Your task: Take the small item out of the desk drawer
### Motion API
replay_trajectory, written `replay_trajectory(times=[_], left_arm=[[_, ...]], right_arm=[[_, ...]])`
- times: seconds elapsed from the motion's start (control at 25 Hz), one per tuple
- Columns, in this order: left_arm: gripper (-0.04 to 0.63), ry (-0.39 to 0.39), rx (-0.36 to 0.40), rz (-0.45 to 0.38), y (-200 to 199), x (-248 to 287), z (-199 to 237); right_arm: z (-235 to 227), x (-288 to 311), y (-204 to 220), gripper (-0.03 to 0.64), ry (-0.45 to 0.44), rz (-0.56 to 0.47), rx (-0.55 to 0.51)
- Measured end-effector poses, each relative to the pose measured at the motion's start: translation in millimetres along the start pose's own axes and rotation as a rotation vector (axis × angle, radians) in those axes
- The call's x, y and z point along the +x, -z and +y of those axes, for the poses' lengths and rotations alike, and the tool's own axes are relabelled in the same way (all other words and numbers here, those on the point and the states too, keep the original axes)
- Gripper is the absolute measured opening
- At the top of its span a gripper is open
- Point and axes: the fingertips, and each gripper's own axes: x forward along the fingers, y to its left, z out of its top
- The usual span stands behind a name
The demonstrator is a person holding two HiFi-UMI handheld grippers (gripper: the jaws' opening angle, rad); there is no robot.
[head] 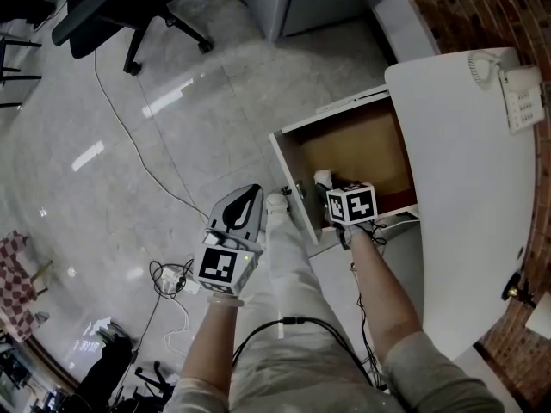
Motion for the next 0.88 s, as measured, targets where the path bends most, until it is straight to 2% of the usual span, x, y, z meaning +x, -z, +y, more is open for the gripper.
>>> replay_trajectory(times=[0.48,0.88], left_arm=[[0.006,0.033,0.059,-0.006,-24,-26,-16],[0.006,0.041,0.112,-0.05,-55,-51,-30]], right_arm=[[28,-76,-32,0.161,-0.016,-0.227,0.005],[52,-144,-51,0.163,-0.027,-0.403,-0.024]])
